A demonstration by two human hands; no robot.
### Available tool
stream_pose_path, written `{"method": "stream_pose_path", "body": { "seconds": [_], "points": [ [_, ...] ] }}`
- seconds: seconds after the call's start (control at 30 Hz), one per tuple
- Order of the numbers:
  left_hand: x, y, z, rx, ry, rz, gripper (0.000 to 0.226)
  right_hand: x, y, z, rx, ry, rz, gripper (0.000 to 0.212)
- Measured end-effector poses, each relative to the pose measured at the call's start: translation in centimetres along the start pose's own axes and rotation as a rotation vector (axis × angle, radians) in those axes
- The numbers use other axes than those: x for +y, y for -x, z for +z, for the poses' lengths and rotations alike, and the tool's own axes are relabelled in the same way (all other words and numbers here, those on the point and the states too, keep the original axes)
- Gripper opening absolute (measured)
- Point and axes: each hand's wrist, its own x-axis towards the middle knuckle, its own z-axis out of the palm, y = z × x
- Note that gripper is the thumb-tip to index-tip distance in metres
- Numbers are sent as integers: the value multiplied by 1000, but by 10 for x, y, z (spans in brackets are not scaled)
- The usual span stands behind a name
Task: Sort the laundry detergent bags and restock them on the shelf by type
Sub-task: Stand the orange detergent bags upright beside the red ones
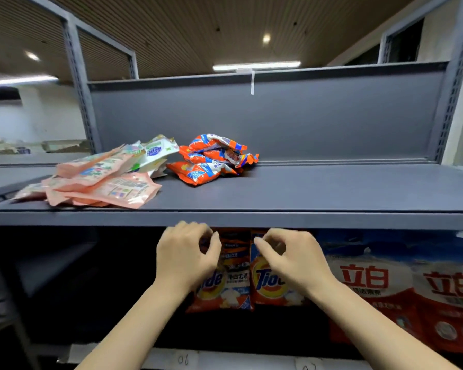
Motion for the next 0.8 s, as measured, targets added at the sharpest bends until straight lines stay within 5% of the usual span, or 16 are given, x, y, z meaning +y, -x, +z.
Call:
{"method": "stream_pose_path", "body": {
  "seconds": [0.27, 0.5, 0.8],
  "points": [
    [-18, -93, -23, 134, 69, -133, 37, -25, -89, -6, 139, 9, 74, 36],
    [-50, -175, 11, -78, 13, -150, 38, -3, -183, 20, -16, 45, 390, 45],
    [-70, -256, 70, -367, -28, 74, 59, 17, -252, 48, -297, 62, 646, 50]
  ]
}}
